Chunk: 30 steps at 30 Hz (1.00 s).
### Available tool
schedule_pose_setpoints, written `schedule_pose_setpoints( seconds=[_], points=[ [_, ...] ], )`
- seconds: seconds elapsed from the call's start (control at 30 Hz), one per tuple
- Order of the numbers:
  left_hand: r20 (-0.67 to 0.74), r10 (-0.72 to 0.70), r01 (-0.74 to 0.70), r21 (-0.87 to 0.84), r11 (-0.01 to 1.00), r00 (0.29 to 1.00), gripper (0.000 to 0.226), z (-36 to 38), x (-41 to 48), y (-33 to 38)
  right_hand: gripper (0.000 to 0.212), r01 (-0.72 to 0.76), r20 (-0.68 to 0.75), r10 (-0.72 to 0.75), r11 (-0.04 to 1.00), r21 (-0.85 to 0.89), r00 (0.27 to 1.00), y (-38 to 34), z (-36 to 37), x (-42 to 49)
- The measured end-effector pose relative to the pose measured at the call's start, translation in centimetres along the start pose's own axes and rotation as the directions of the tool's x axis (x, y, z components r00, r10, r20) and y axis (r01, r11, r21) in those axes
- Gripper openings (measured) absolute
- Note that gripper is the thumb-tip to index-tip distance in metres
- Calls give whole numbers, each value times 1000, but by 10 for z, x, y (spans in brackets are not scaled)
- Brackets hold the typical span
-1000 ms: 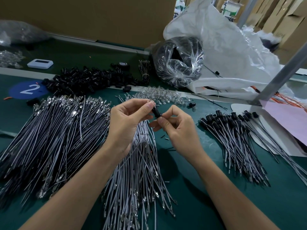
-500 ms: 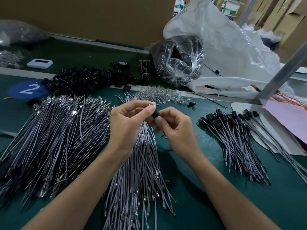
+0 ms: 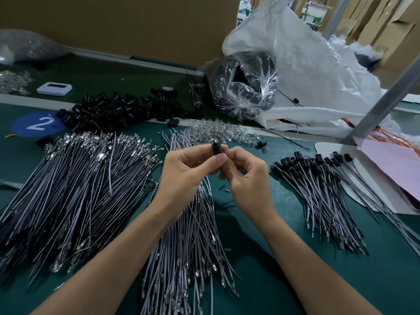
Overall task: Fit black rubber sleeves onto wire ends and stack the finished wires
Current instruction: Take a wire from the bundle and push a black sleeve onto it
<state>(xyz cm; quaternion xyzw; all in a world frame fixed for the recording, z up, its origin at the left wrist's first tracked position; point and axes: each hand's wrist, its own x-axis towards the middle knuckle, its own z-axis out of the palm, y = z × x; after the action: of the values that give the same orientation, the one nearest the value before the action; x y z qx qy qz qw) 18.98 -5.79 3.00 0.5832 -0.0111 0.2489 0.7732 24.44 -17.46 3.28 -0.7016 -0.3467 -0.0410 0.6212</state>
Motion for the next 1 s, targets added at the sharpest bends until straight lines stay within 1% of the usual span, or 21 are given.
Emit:
schedule_pose_setpoints(
  seconds=[0.13, 0.27, 0.37, 0.5, 0.6, 0.73, 0.87, 1.0],
  points=[
    [-14, 29, -29, -46, 999, 999, 24, 0, 0, 2, 18, 34, 8, -34, 999, 0, 999, -4, 4, -2],
    [3, 65, -65, -66, 996, 998, 20, 2, -2, 5, 10, 76, -4, -76, 997, 21, 997, -7, 5, -3],
    [11, 82, -81, -84, 993, 997, 20, 3, -3, 6, 11, 112, -5, -112, 993, 29, 994, -5, 5, -4],
    [-11, 71, -71, -61, 996, 997, 19, 5, -4, 8, 17, 80, 17, -82, 990, 114, 996, -3, 5, -4],
    [-27, 69, -71, -72, 995, 997, 19, 6, -4, 11, 16, 47, 40, -55, 981, 189, 998, -4, 7, -4],
    [-65, 83, -88, -82, 993, 994, 18, 5, -4, 11, 18, 58, 44, -63, 992, 109, 997, -4, 9, -5],
    [-92, 100, -109, -103, 989, 991, 15, 5, -5, 12, 10, 86, 25, -86, 996, 29, 996, -4, 9, -8],
    [-94, 116, -121, -51, 991, 989, 15, 5, -4, 14, 12, 103, 40, -102, 995, -17, 994, -3, 8, -7]
  ],
)
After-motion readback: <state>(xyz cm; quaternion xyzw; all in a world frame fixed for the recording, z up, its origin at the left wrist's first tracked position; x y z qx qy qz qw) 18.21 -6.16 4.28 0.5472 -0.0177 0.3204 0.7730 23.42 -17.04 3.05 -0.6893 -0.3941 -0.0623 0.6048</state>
